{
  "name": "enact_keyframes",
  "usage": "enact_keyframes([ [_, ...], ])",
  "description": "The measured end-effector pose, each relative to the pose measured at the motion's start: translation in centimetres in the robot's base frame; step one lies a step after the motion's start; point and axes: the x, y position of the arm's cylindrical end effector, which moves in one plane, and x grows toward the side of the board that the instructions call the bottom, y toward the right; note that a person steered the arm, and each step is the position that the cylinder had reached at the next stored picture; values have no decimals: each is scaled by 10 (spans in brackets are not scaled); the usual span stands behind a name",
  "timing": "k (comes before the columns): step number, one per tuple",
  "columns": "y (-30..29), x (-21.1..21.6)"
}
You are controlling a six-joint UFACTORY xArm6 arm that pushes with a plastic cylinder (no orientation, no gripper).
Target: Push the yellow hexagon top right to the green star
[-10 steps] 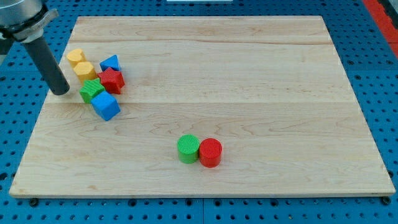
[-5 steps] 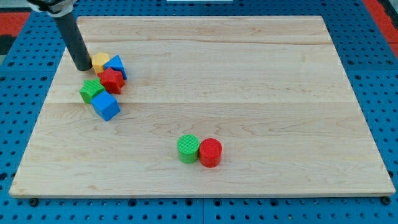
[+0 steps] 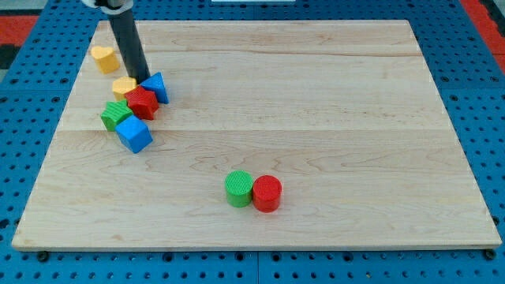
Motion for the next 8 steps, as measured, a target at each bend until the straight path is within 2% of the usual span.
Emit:
enact_keyframes([
  [1,15,4],
  [3,3,-5],
  [6,-65,-12],
  [8,-17,4],
])
